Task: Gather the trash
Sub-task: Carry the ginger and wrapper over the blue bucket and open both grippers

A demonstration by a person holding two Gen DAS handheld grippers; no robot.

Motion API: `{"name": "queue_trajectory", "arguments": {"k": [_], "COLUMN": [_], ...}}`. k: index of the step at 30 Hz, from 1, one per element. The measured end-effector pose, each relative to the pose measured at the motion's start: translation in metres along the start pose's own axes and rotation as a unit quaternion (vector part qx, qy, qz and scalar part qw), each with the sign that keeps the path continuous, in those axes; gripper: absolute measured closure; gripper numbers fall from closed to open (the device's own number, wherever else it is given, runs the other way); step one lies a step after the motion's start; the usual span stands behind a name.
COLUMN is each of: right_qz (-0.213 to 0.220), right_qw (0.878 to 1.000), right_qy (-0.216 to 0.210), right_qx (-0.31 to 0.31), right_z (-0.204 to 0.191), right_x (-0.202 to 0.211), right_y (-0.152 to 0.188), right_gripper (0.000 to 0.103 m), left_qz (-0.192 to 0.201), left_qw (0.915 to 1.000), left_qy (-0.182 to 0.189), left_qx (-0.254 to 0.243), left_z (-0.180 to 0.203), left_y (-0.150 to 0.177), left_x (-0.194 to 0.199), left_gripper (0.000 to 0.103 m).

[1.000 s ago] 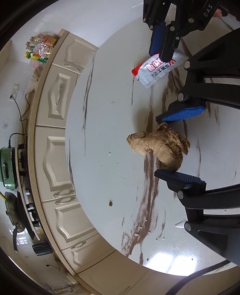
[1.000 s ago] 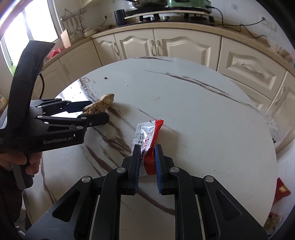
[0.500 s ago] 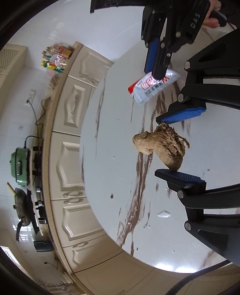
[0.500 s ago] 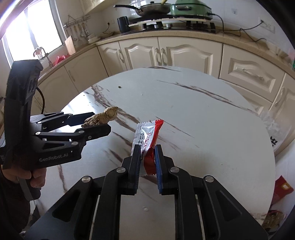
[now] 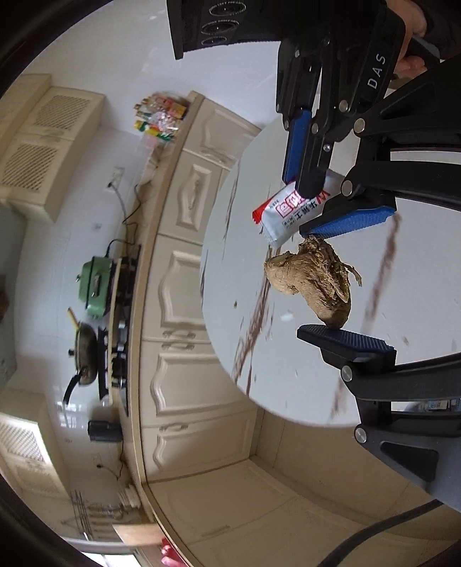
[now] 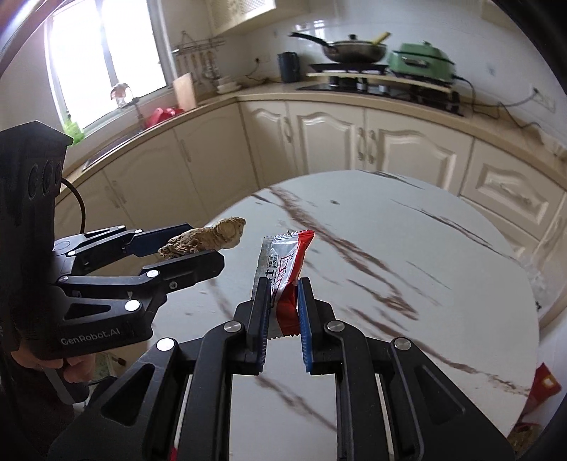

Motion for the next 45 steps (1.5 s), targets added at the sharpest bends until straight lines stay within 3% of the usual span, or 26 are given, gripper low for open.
{"name": "queue_trajectory", "arguments": {"k": [7,11,14,19,27,35,39,41,43,45], "right_qz": [-0.004,-0.026,-0.054,-0.113,-0.213,-0.254,-0.254,-0.256,-0.250,-0.243], "right_qw": [0.997,0.991,0.986,0.979,0.964,0.956,0.961,0.962,0.965,0.967], "right_qy": [-0.064,-0.103,-0.128,-0.135,-0.139,-0.143,-0.108,-0.095,-0.081,-0.071], "right_qx": [0.052,0.077,0.089,0.102,0.073,0.019,0.010,0.005,0.005,0.011], "right_z": [-0.123,-0.196,-0.242,-0.286,-0.297,-0.274,-0.256,-0.250,-0.243,-0.245], "right_x": [-0.031,-0.074,-0.116,-0.193,-0.318,-0.402,-0.420,-0.422,-0.420,-0.417], "right_y": [-0.016,-0.013,-0.003,0.028,0.087,0.120,0.129,0.130,0.129,0.127], "right_gripper": [0.088,0.088,0.088,0.088,0.088,0.080,0.060,0.056,0.030,0.027], "left_qz": [0.023,0.017,0.002,-0.045,-0.140,-0.193,-0.202,-0.210,-0.217,-0.217], "left_qw": [0.9971,0.9913,0.9867,0.9759,0.9510,0.9324,0.9276,0.9231,0.9187,0.9171], "left_qy": [-0.060,-0.103,-0.122,-0.146,-0.158,-0.158,-0.151,-0.152,-0.154,-0.147], "left_qx": [0.041,0.080,0.107,0.156,0.226,0.262,0.276,0.284,0.292,0.300], "left_z": [-0.084,-0.145,-0.182,-0.242,-0.314,-0.361,-0.376,-0.387,-0.404,-0.404], "left_y": [0.047,0.089,0.118,0.174,0.271,0.331,0.349,0.350,0.355,0.347], "left_x": [0.088,0.123,0.134,0.128,0.091,0.073,0.071,0.064,0.063,0.056], "left_gripper": [0.058,0.058,0.058,0.058,0.058,0.057,0.057,0.056,0.056,0.048]}}
Point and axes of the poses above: each gripper's, at about its wrist camera, not at the fingertips, and x roughly against the way its jaws point, z to its right, y to its underside, the point moved 6 cm from there along -x, roughly the way its jaws point, and after that the axes turned 2 degrees about z, right-handed, at the moved point
